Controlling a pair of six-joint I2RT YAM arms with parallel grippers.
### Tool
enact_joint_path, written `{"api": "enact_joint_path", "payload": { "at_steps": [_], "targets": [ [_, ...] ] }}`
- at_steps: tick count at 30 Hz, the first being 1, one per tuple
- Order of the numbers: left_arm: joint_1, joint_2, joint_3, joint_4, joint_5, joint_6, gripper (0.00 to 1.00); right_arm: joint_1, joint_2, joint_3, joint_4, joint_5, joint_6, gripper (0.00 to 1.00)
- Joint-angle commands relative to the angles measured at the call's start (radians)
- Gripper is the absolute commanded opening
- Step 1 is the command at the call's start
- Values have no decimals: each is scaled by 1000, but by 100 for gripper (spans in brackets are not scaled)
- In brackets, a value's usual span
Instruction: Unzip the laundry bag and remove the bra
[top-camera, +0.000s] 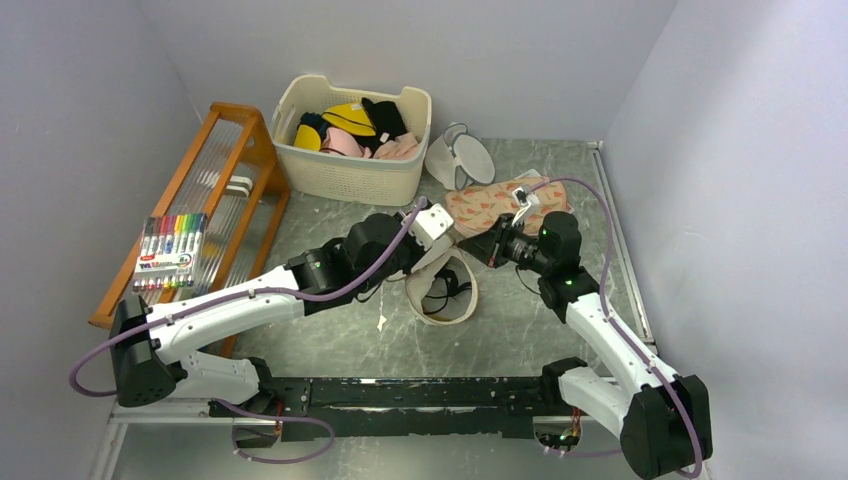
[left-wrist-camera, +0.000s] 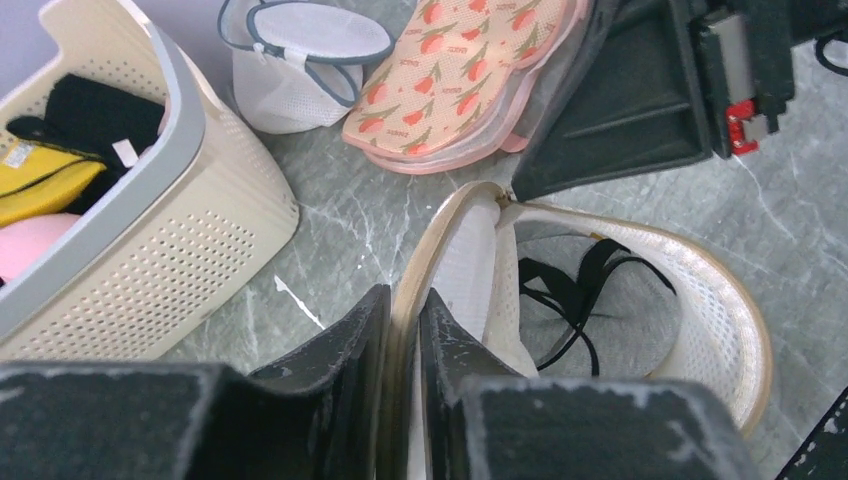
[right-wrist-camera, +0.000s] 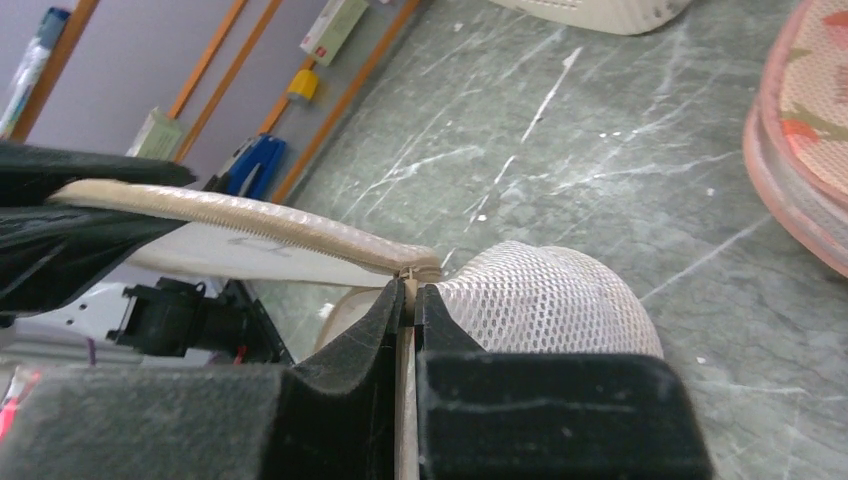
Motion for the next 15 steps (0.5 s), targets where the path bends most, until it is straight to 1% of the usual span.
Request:
{"api": "enact_joint_path", "payload": {
  "at_steps": [1, 3, 5, 8, 10, 15],
  "targets": [
    [6, 39, 43, 2, -44, 2, 35, -9, -23, -1, 62, -138, 2, 0],
    [7, 69, 59, -17, -34, -2, 43, -9, -28, 5, 55, -158, -5, 0],
    [7, 102, 83, -48, -21, -10, 49, -7, -33, 8, 52, -175, -10, 0],
    [7, 131, 100, -66, 13, -11, 51, -1, -35, 14, 43, -185, -14, 0],
    [6, 137, 103, -69, 49, -12, 50, 4, -39, 18, 45, -189, -10, 0],
    [7, 140, 108, -77, 105, -12, 36, 13, -51, 25, 34, -175, -14, 0]
  ]
}}
